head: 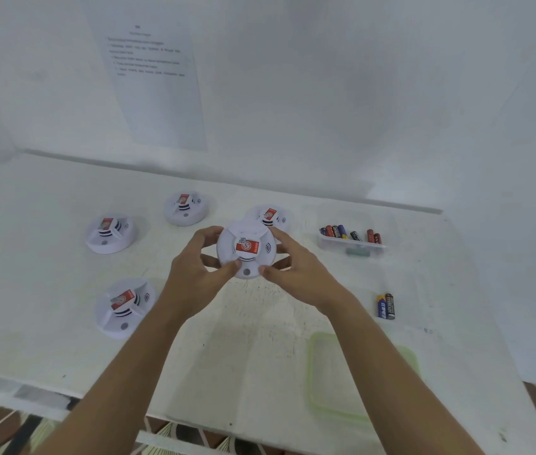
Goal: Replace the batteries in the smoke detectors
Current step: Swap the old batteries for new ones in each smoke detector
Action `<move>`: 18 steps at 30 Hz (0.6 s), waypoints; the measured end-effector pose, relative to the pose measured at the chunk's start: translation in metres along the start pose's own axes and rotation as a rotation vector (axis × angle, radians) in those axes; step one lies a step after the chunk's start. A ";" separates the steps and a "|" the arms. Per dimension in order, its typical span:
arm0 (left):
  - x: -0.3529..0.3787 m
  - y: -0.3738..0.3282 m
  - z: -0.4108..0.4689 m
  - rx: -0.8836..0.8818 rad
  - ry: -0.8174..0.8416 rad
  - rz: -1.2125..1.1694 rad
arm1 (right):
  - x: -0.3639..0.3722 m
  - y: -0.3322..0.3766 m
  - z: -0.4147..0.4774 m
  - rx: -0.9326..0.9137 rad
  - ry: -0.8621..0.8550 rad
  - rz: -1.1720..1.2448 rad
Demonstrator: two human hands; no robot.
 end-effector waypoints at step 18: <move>-0.001 0.009 -0.014 -0.031 -0.007 0.040 | 0.015 -0.007 -0.004 -0.020 -0.129 -0.075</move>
Point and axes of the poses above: each hand's wrist, its own z-axis towards the middle knuckle, its own x-axis out of the palm, y = z × x, the point moved 6 cm from there along z, towards the middle knuckle, and after that the axes turned 7 degrees about -y, right-handed, at the moved point
